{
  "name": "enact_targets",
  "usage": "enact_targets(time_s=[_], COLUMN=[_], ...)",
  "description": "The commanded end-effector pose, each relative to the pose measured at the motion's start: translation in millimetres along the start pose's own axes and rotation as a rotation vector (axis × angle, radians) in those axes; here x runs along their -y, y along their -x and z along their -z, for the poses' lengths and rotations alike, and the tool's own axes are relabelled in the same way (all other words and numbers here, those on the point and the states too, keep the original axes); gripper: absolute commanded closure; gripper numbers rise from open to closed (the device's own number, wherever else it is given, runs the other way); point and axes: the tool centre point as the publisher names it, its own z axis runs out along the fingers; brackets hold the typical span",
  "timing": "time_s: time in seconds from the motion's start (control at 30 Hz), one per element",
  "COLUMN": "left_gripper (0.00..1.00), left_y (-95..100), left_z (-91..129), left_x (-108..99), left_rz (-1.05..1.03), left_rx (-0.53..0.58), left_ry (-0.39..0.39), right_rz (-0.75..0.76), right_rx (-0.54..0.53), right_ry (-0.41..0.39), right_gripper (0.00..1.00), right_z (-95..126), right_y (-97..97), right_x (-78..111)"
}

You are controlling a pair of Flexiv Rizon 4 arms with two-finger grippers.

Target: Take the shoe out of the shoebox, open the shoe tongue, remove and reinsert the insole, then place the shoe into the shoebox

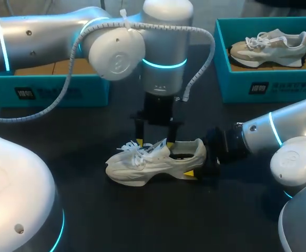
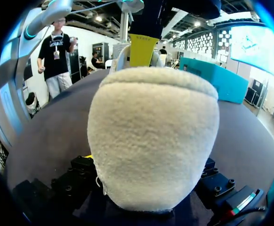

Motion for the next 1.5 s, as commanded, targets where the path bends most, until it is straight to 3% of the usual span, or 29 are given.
enact_targets(time_s=[0.03,0.27,0.43,0.8,1.17,1.5], left_gripper=[1.00,1.00,1.00,1.00,1.00,1.00], left_y=[4.9,5.0,16.1,46.0,84.2,96.5], left_z=[-1,4,17,21,-8,-37], left_x=[-3,-16,-27,-32,-30,-24], left_rz=[-0.021,-0.089,-0.096,-0.039,0.081,0.136], left_rx=[-0.040,-0.137,-0.212,-0.221,-0.199,-0.166], left_ry=[0.011,0.047,0.024,-0.013,0.015,0.037], right_rz=[-0.001,-0.001,-0.001,-0.001,-0.001,-0.001], right_rx=[0.002,0.002,0.002,0.002,0.002,0.002], right_ry=[-0.004,-0.004,-0.004,-0.004,-0.004,-0.004], right_gripper=[1.00,1.00,1.00,1.00,1.00,1.00], right_z=[-4,-4,-4,-4,-4,-4], right_y=[0.9,0.9,0.9,0.9,0.9,0.9], right_x=[-0.5,-0.5,-0.5,-0.5,-0.5,-0.5])
